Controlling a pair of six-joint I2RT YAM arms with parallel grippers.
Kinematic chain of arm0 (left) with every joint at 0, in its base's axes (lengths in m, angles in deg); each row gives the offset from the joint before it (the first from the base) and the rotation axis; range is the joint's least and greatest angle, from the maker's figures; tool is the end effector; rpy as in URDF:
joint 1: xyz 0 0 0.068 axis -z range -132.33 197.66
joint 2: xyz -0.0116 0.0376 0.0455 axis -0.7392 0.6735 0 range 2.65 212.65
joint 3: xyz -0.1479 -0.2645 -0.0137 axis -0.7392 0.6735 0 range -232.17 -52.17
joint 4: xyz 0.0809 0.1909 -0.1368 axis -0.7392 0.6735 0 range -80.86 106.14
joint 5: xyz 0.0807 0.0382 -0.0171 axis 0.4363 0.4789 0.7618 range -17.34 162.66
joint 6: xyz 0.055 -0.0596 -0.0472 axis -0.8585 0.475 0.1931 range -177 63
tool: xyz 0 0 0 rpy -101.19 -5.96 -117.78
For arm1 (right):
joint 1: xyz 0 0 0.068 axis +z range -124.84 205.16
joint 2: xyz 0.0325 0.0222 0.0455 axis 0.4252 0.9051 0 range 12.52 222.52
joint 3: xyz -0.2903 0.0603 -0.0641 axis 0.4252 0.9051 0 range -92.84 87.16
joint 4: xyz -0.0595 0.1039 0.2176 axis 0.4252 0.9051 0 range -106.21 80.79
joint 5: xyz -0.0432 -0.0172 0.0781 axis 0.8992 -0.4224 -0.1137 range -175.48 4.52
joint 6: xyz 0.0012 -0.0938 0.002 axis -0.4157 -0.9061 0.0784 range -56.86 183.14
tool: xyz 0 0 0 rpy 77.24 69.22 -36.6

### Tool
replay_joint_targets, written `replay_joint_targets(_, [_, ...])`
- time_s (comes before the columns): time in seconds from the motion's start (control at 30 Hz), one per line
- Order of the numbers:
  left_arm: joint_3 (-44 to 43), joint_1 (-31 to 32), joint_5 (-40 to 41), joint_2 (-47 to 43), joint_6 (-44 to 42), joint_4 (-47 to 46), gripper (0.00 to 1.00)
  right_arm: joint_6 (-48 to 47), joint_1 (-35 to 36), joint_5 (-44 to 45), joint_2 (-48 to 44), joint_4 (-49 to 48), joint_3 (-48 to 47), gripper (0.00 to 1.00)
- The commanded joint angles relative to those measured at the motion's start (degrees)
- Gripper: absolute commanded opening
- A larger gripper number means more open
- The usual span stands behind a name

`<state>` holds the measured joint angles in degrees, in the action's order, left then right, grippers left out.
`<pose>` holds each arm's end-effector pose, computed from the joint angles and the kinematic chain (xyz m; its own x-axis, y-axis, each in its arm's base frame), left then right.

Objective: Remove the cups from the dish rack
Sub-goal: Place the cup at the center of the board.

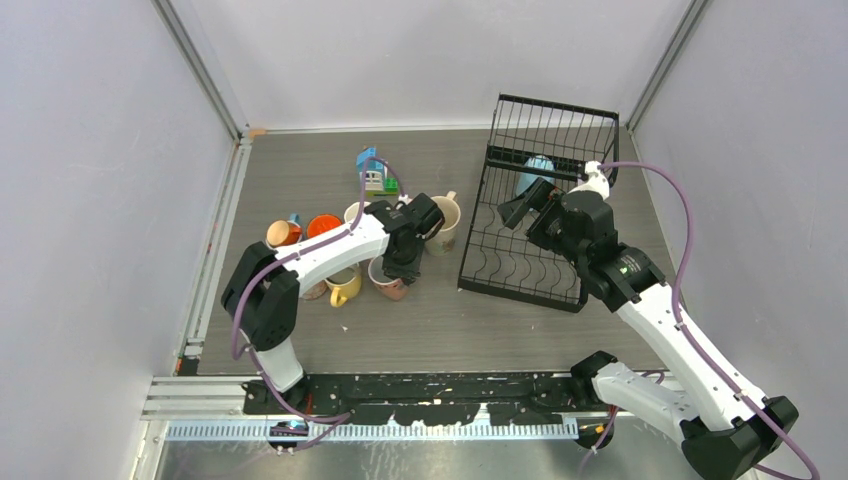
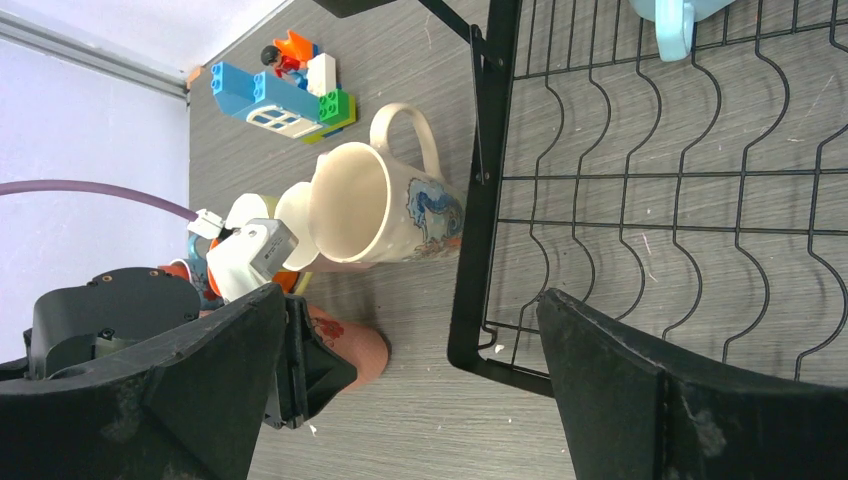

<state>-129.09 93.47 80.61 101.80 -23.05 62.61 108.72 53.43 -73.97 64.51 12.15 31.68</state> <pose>0.2470 -0.2374 0.2204 -0.9436 0.1770 -0.2797 0.1920 0.9810 -0.0269 0.1906 0.0831 0.3542 -0.4769 0.5382 -0.6949 0.0513 0.8063 0.5893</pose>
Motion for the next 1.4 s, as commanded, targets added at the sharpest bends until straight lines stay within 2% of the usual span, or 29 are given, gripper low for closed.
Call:
replay_joint_targets(0.0, [-1.7,0.25,1.81,-1.11,-1.04,0.23,0.24,-0.93,-0.15,1.19,-1.27,-0.81,0.02,1.0])
replay_joint_targets(0.63, [-0.4,0.82,3.48,-0.28,-1.06,0.4,0.35,-1.73,-0.16,3.86,-3.33,0.33,2.11,1.0])
replay_joint_targets(1.1, [3.82,1.04,8.18,0.07,-0.29,0.58,0.37,-0.98,-0.16,4.1,-5.75,-0.3,4.96,1.0])
replay_joint_targets(1.37, [4.2,1.11,8.09,-0.96,0.18,0.72,0.39,-0.85,-0.18,4.18,-6.45,-0.3,5.5,1.0])
